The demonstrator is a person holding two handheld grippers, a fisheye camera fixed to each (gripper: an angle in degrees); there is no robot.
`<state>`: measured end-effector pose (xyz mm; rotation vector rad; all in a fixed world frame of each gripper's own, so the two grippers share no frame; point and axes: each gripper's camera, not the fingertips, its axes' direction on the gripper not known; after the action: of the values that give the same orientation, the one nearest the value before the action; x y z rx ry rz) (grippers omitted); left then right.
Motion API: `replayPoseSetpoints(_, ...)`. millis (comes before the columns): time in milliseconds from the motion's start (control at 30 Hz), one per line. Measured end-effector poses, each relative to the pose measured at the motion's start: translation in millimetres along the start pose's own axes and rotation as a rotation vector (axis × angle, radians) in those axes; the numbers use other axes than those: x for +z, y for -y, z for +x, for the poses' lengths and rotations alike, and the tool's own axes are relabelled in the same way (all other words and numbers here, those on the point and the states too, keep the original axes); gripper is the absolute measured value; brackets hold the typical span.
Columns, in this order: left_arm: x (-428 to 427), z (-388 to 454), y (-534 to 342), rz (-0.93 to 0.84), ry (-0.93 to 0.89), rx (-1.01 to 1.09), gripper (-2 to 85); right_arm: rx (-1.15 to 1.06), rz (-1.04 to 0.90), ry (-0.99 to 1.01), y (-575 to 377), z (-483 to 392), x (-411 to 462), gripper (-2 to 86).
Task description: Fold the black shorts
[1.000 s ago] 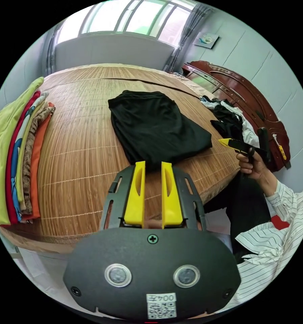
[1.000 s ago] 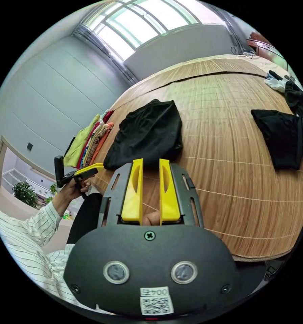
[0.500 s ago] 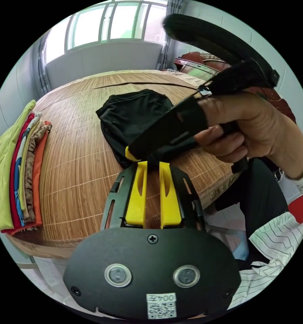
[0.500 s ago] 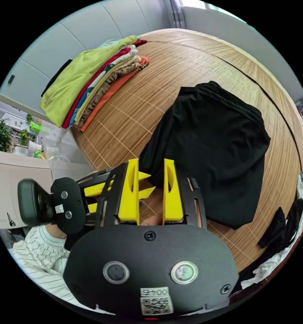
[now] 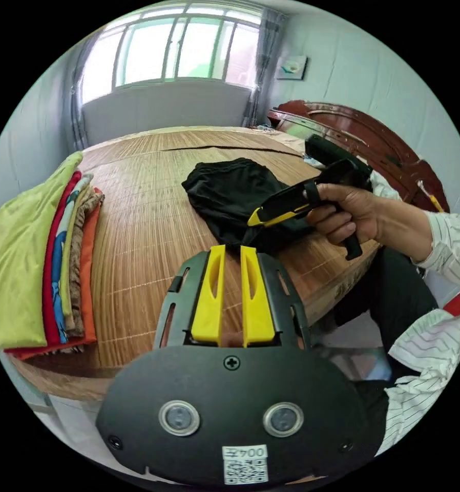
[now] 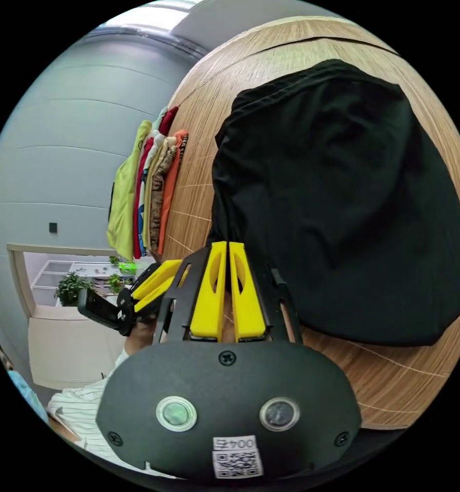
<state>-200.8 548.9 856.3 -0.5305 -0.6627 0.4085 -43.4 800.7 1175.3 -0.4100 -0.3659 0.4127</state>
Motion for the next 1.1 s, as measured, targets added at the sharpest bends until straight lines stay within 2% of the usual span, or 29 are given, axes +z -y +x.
replayPoseSetpoints(133,31.6,18.5,30.8,-0.094,0.010,0.246,8.2,-0.081,0.079,0.156,-17.5,22.6,-11.3,-0.7)
replayPoseSetpoints(333,49.8,17.4,89.8,-0.100,-0.097,0.426,9.9,-0.249,0.120,0.134,-25.7,14.8,-21.8,-0.7)
replayPoseSetpoints(567,126.2,18.9,143.3,-0.253,-0.201,0.591,10.3,-0.385,0.096,0.064,-21.6,-5.6,-23.0,-0.6)
replayPoseSetpoints(767,177.1,-24.5,169.6,-0.270,-0.403,0.486,8.4,-0.417,0.083,0.033,-17.1,-14.0,-19.5,0.0)
replayPoseSetpoints(867,204.0,-50.2,171.3,-0.287,-0.451,0.426,7.1,-0.329,0.136,-0.041,-16.9,-7.4,-29.0,-0.1)
replayPoseSetpoints(1000,225.9,-76.9,164.6,-0.275,-0.522,0.363,5.7,-0.086,0.129,-0.265,-25.4,20.5,-43.3,-0.6)
replayPoseSetpoints(1100,239.9,-97.0,156.7,-0.280,-0.577,0.319,4.1,-0.082,0.075,-0.457,-34.3,24.9,-31.3,-0.7)
